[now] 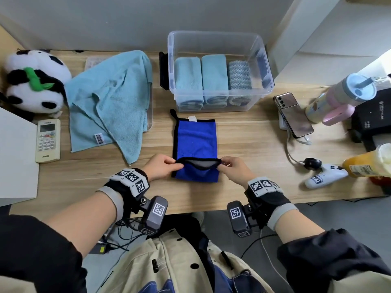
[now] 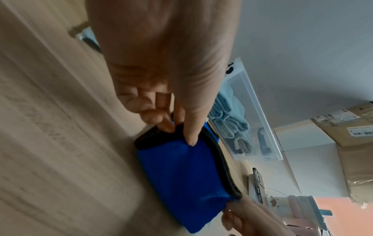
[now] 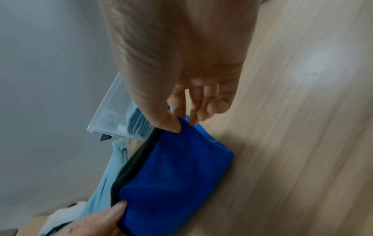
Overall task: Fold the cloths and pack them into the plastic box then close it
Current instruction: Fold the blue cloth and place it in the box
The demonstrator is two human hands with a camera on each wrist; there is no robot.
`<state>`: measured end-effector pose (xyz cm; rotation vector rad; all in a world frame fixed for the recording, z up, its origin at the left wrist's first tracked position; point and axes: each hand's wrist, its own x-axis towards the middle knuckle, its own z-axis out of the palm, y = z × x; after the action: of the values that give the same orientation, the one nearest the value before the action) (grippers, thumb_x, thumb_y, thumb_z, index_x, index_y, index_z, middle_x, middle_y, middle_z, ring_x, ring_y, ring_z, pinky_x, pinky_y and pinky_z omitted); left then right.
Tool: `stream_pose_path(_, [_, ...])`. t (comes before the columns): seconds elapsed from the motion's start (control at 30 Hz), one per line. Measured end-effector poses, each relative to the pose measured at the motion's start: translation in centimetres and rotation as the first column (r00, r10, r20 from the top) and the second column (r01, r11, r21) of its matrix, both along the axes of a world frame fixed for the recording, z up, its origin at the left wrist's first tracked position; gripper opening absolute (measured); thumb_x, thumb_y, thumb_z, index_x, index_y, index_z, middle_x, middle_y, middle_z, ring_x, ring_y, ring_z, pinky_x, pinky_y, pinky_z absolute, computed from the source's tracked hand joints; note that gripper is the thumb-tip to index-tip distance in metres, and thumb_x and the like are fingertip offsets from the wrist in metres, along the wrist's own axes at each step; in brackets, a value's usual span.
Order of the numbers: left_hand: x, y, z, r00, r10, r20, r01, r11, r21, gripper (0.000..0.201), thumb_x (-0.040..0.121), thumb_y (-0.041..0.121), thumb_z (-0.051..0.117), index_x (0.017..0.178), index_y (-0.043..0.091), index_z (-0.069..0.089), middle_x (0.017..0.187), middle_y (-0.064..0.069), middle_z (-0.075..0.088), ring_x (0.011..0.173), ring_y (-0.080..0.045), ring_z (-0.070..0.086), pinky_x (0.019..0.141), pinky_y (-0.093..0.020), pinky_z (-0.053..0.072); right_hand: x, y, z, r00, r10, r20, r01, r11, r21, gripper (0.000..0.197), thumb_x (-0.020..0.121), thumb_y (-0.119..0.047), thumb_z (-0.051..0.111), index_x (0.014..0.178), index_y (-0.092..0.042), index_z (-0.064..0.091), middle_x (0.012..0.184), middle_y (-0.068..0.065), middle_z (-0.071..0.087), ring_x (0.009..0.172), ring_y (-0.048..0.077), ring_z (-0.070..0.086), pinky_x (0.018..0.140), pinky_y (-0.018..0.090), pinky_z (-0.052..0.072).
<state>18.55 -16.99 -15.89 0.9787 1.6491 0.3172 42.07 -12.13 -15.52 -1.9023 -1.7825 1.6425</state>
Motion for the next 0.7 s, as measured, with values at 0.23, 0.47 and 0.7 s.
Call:
stream_pose_path(0.23, [0.5, 0.7, -1.0, 0.994, 0.085, 0.062, -0.089, 0.994, 0.063, 0.024, 0.091, 0.016, 0.057, 0.093, -0.006, 0.066, 0.079, -0.009, 0.056, 0.074, -0.015, 0.047, 0.060, -0.022, 0.035, -0.7, 0.3, -1.3, 0.987, -0.081, -0.137, 0.078, 0.997, -0.029, 0.012, 0.088, -0.015, 0.061, 0.097, -0.006, 0.061, 0.084, 0.010, 0.065, 0.077, 0.021, 0.058, 0.071, 0.030, 0.045])
stream_pose_path(0.47, [0.8, 0.2, -2.8, 0.994, 0.113, 0.008, -0.113, 0.994, 0.005, 0.037, 0.081, 0.033, 0.069, 0.071, -0.001, 0.061, 0.070, -0.020, 0.060, 0.066, -0.020, 0.051, 0.065, -0.029, 0.039, -1.1, -0.2, -2.9, 0.996, -0.070, -0.048, 0.069, 0.997, -0.021, 0.043, 0.087, -0.038, 0.062, 0.100, 0.003, 0.065, 0.093, 0.019, 0.071, 0.084, 0.028, 0.068, 0.075, 0.037, 0.051])
stream_pose_path(0.7, [0.2, 0.3, -3.2, 0.995, 0.005, -0.097, -0.006, 1.000, -0.013, 0.045, 0.086, 0.041, 0.060, 0.071, -0.001, 0.062, 0.067, -0.008, 0.051, 0.066, -0.019, 0.046, 0.066, -0.029, 0.034, -1.1, -0.1, -3.2, 0.998, -0.021, 0.066, 0.022, 1.000, -0.008, 0.032, 0.091, -0.031, 0.056, 0.074, -0.005, 0.065, 0.061, 0.006, 0.056, 0.056, 0.017, 0.049, 0.055, 0.027, 0.036])
